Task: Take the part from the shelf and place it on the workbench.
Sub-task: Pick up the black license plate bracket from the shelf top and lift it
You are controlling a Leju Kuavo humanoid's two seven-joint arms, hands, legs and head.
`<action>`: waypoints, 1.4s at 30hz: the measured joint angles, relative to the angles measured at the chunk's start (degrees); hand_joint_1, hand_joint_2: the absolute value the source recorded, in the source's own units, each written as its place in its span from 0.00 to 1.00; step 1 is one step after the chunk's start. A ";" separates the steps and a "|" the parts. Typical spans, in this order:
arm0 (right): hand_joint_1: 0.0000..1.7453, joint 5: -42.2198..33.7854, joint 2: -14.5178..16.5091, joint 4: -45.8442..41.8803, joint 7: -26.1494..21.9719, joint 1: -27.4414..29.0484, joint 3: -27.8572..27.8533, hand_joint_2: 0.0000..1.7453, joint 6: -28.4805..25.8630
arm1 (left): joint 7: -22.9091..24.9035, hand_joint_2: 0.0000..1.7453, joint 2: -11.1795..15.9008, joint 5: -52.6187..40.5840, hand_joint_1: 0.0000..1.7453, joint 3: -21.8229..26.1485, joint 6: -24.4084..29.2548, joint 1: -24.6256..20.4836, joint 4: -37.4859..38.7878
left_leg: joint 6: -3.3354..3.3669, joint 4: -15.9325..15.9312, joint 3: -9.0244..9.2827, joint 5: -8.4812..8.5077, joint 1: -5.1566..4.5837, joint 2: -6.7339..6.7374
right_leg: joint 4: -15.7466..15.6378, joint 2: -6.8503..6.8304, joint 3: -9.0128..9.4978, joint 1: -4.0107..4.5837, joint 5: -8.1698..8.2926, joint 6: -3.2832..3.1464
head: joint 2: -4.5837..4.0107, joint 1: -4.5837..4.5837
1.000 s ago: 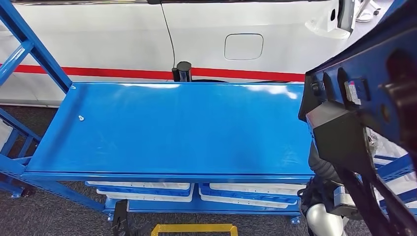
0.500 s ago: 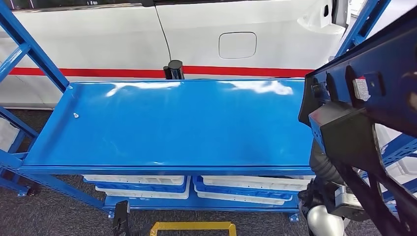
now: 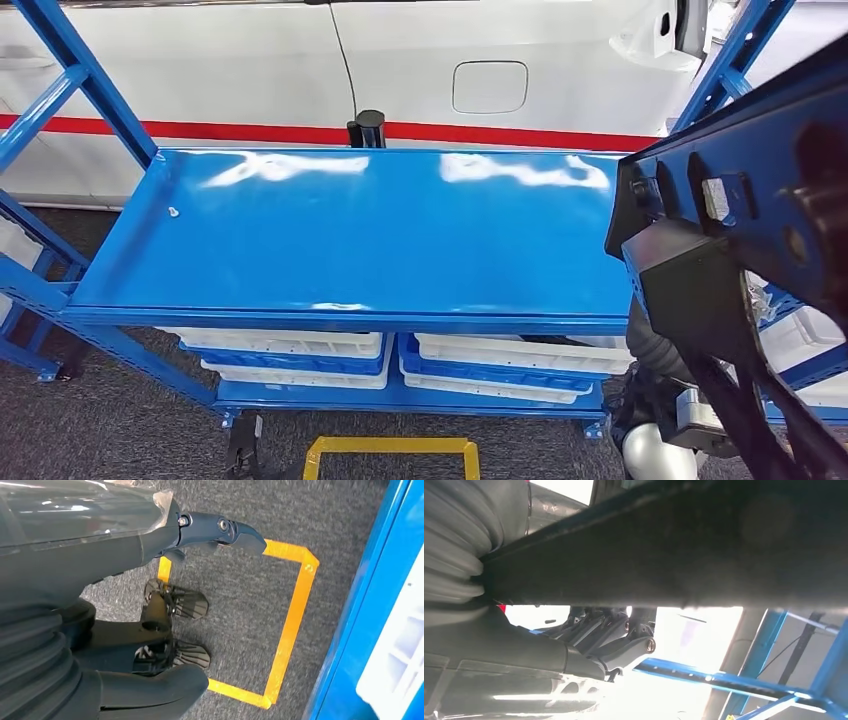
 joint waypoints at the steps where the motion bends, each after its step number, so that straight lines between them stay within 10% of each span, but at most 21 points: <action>1: 1.00 0.11 -0.04 -0.04 -0.08 0.14 -0.04 1.00 0.00 | -0.13 1.00 -0.07 0.01 0.00 0.00 0.04 -0.02 -0.04 | 0.45 -0.37 -0.37 0.65 0.08 0.17 | 1.80 -0.02 -0.84 0.09 -1.48 -0.19 | 0.00 0.13; 4: 1.00 0.64 -0.08 -0.13 -0.14 0.71 -0.24 1.00 0.00 | -0.66 1.00 -0.30 0.01 0.00 0.00 0.15 0.00 -0.11 | 1.07 -0.56 -2.17 2.24 -0.02 0.45 | 12.04 -0.04 -4.28 0.18 -7.66 -1.05 | 0.00 0.44; 6: 1.00 0.83 -0.09 -0.18 -0.13 1.16 -0.34 1.00 0.00 | -0.80 1.00 -0.40 0.00 0.00 0.00 0.27 0.03 -0.11 | 1.09 -0.49 -3.41 3.13 -0.13 0.55 | 14.85 -0.05 -4.03 0.17 -8.48 -0.47 | 0.00 0.45; 9: 1.00 2.29 0.09 -0.46 -0.31 1.70 -0.87 1.00 -0.01 | -0.12 1.00 -0.39 -1.09 0.00 -0.30 -0.08 0.44 0.02 | 0.69 -0.32 -4.79 4.22 -0.24 0.50 | 4.62 -0.07 3.79 0.25 -5.78 0.48 | 0.00 0.48; 12: 1.00 3.82 0.57 -2.67 -1.44 5.19 -3.49 1.00 -0.01 | -4.72 1.00 1.05 -2.63 0.00 -1.62 -4.85 4.70 1.45 | -0.13 -0.14 -5.13 4.92 -0.51 0.42 | -3.00 0.10 8.70 0.87 -5.51 -0.40 | 0.00 0.37; 15: 1.00 2.62 0.46 -4.72 -1.54 8.00 -5.77 1.00 -0.01 | -12.55 1.00 2.88 -1.75 0.00 -2.05 -9.76 10.65 4.19 | -0.97 0.59 -5.48 4.31 -0.39 0.68 | -3.24 0.59 7.92 0.33 -4.75 -1.77 | 0.00 0.31; 20: 1.00 3.65 0.51 -6.24 -0.08 8.65 -6.88 1.00 -0.02 | -13.47 1.00 3.81 -1.37 0.00 -2.65 -9.46 12.86 7.04 | -2.59 15.05 -10.36 -5.70 0.35 0.13 | -3.09 -0.39 5.58 -0.09 -2.70 -3.14 | 0.00 -0.22; 22: 1.00 3.91 0.50 -6.52 0.24 8.86 -7.03 1.00 -0.02 | -13.01 1.00 3.84 -1.38 0.00 -2.78 -9.50 12.85 7.63 | -2.91 15.19 -8.62 -4.47 0.77 0.15 | -2.69 -0.58 4.48 -0.17 -2.14 -2.87 | 0.00 -0.22; 24: 1.00 3.99 0.50 -6.85 0.48 9.05 -7.17 1.00 -0.02 | -12.90 1.00 3.91 -1.38 0.00 -2.81 -9.51 12.71 8.04 | -3.04 7.88 -3.11 -2.11 1.16 0.11 | -2.08 -0.54 3.59 -0.32 -1.77 -2.45 | 0.00 -0.25; 26: 1.00 4.01 0.50 -7.24 0.63 9.11 -7.41 1.00 -0.02 | -12.90 1.00 4.07 -1.38 0.00 -2.82 -9.50 12.43 8.39 | -2.70 1.43 1.19 -1.63 1.01 -0.12 | -1.53 -0.49 2.97 -0.21 -1.39 -1.84 | 0.00 -0.29; 30: 1.00 4.04 0.47 -7.60 0.74 9.29 -7.77 1.00 -0.02 | -12.93 1.00 4.33 -1.36 0.00 -2.82 -9.57 12.16 9.02 | -0.76 -0.33 1.05 -1.05 0.49 -0.02 | -1.28 -0.44 2.33 -0.06 -0.77 -0.23 | 0.00 -0.27; 36: 1.00 4.07 0.37 -7.67 0.83 9.71 -7.97 1.00 -0.02 | -12.88 1.00 4.56 -1.33 0.00 -2.83 -9.71 12.09 9.48 | 1.10 -0.71 -2.28 1.84 0.10 0.67 | 14.42 -0.35 -2.70 0.06 -10.00 -0.99 | 0.00 0.25; 39: 1.00 4.14 0.37 -7.68 0.88 9.87 -7.97 1.00 0.03 | -12.72 1.00 4.58 -1.33 0.00 -2.86 -9.84 12.07 9.64 | 0.85 -0.52 -3.44 3.04 -0.05 0.70 | 7.18 -0.36 3.57 0.14 -7.23 0.05 | 0.00 0.32; 42: 1.00 4.24 0.37 -7.88 0.87 9.86 -7.98 1.00 0.22 | -12.29 1.00 4.59 -1.30 0.00 -2.86 -10.05 12.03 9.75 | 0.08 -0.24 -4.20 4.11 -0.29 0.68 | -3.30 -0.31 10.16 0.77 -6.09 -0.42 | 0.00 0.32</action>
